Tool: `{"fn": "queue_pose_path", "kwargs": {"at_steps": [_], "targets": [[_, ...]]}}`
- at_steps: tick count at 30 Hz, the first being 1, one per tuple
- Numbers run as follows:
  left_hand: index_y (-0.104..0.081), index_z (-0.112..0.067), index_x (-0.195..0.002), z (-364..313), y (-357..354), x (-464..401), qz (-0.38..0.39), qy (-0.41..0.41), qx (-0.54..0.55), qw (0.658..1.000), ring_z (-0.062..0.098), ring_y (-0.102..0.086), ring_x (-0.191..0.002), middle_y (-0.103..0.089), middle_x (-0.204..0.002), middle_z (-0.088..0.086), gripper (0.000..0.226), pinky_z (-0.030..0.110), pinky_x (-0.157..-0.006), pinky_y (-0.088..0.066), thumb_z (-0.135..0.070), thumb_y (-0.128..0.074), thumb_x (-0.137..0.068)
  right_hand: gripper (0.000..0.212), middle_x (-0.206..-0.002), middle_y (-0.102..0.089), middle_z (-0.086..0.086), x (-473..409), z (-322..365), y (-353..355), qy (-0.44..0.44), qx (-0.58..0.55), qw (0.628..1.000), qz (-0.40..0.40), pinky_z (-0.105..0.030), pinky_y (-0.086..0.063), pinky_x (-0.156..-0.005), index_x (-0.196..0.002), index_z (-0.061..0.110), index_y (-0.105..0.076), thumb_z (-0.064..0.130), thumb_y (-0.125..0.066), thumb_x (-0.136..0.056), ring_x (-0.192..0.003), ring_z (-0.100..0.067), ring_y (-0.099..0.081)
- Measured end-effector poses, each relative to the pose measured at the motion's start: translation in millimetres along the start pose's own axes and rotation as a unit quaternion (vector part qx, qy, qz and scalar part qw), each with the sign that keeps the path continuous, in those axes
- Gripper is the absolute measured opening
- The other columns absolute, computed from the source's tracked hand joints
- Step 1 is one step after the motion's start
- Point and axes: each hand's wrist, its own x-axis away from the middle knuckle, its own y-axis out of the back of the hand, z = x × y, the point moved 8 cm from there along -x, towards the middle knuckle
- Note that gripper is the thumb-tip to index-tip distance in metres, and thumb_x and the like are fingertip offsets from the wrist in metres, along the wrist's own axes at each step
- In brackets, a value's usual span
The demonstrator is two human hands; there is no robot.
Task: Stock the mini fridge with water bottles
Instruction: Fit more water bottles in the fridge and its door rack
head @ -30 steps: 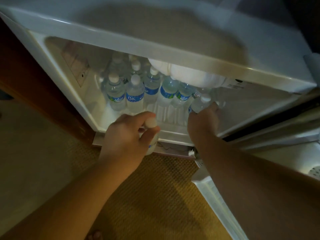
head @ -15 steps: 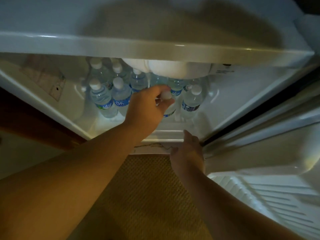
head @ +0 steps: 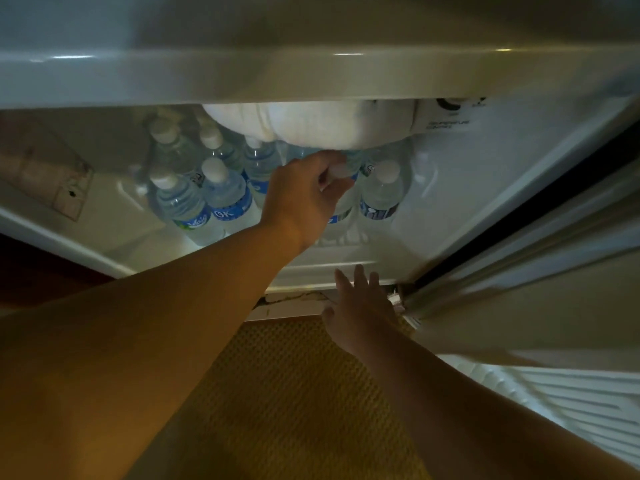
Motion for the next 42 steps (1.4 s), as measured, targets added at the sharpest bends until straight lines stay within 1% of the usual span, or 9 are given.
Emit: {"fn": "queue_pose_path", "kwargs": {"at_steps": [11, 18, 20, 22, 25, 31, 36, 38, 42], "targets": [[-0.074, -0.014, -0.126, 2.1, -8.3, -10.9, 0.017, 0.014, 0.014, 1.0, 0.024, -0.072, -0.106, -0.078, -0.114, 0.006, 0.038, 0.049, -0.1, -0.059, -0.029, -0.075, -0.092, 0.104, -0.169, 0.029, -0.007, -1.2, -2.7, -14.4, 0.008, 0.002, 0.999, 0.037, -0.059, -0.01, -0.125, -0.163, 0.033, 0.013, 0.033, -0.065, -0.095, -0.156, -0.036, 0.02], [-0.075, -0.007, -0.115, -3.4, -16.5, -16.2, 0.041, 0.048, 0.049, 0.997, 0.021, -0.07, -0.101, -0.078, -0.107, 0.005, 0.023, 0.053, -0.101, -0.057, -0.012, -0.076, -0.092, 0.111, -0.167, 0.033, -0.006, -4.0, -6.1, -14.6, 0.011, 0.033, 0.997, 0.062, -0.07, -0.006, -0.121, -0.161, 0.037, 0.019, 0.043, -0.067, -0.091, -0.155, -0.037, 0.021], [-0.075, -0.01, -0.116, -9.3, -15.7, -17.5, 0.053, 0.047, 0.018, 0.997, 0.025, -0.071, -0.103, -0.078, -0.109, 0.007, 0.025, 0.051, -0.1, -0.057, -0.02, -0.076, -0.092, 0.111, -0.166, 0.035, -0.004, -3.5, -7.2, -14.2, 0.009, 0.039, 0.997, 0.067, -0.073, -0.004, -0.12, -0.16, 0.038, 0.02, 0.044, -0.067, -0.091, -0.155, -0.036, 0.022], [-0.075, -0.012, -0.122, -12.4, -13.7, -15.6, 0.06, 0.045, -0.064, 0.995, 0.026, -0.071, -0.109, -0.077, -0.115, 0.008, 0.032, 0.045, -0.1, -0.056, -0.028, -0.075, -0.094, 0.11, -0.166, 0.035, -0.004, -3.1, -7.4, -13.1, 0.009, 0.035, 0.997, 0.069, -0.074, -0.005, -0.119, -0.16, 0.039, 0.02, 0.042, -0.066, -0.092, -0.155, -0.035, 0.022], [-0.068, -0.01, -0.129, -14.0, -14.7, -8.1, 0.054, 0.047, -0.016, 0.997, 0.024, -0.067, -0.115, -0.073, -0.123, 0.006, 0.042, 0.043, -0.105, -0.054, -0.026, -0.081, -0.092, 0.111, -0.166, 0.035, -0.003, -2.8, -6.5, -12.6, 0.009, 0.031, 0.997, 0.072, -0.073, -0.009, -0.119, -0.16, 0.039, 0.02, 0.04, -0.066, -0.091, -0.156, -0.035, 0.022], [-0.055, -0.014, -0.144, -18.6, -15.8, -0.1, 0.048, 0.048, -0.054, 0.996, 0.021, -0.059, -0.13, -0.064, -0.139, 0.003, 0.054, 0.024, -0.105, -0.041, -0.028, -0.076, -0.096, 0.109, -0.167, 0.032, -0.002, -1.0, -5.7, -8.9, 0.004, 0.025, 0.995, 0.1, -0.068, -0.018, -0.121, -0.162, 0.037, 0.015, 0.033, -0.066, -0.091, -0.156, -0.034, 0.021], [-0.037, -0.019, -0.159, -6.7, 3.1, 28.9, 0.056, 0.107, -0.107, 0.987, 0.026, -0.044, -0.146, -0.046, -0.16, 0.006, 0.073, 0.034, -0.118, -0.036, -0.033, -0.073, -0.097, 0.102, -0.171, 0.021, -0.002, -5.0, -6.0, 0.2, -0.009, 0.023, 0.992, 0.122, -0.068, -0.017, -0.121, -0.163, 0.037, 0.006, 0.042, -0.063, -0.089, -0.158, -0.035, 0.011], [-0.039, -0.021, -0.158, -5.7, 22.4, 59.6, 0.045, 0.113, -0.121, 0.985, 0.026, -0.045, -0.145, -0.048, -0.158, 0.006, 0.071, 0.039, -0.119, -0.039, -0.037, -0.072, -0.097, 0.099, -0.173, 0.01, -0.002, 6.5, -2.0, 6.3, -0.019, -0.022, 0.994, 0.103, -0.064, -0.018, -0.122, -0.164, 0.036, -0.001, 0.049, -0.063, -0.088, -0.159, -0.033, 0.005], [-0.051, -0.035, -0.148, -17.0, 72.7, 140.8, 0.006, 0.168, -0.124, 0.978, 0.015, -0.051, -0.139, -0.059, -0.148, -0.007, 0.056, 0.025, -0.106, -0.037, -0.046, -0.068, -0.097, 0.085, -0.174, 0.002, 0.005, 77.4, 25.1, 44.1, 0.015, -0.155, 0.987, -0.034, -0.046, -0.016, -0.126, -0.164, 0.04, -0.006, 0.048, -0.057, -0.096, -0.159, -0.017, 0.005]]}}
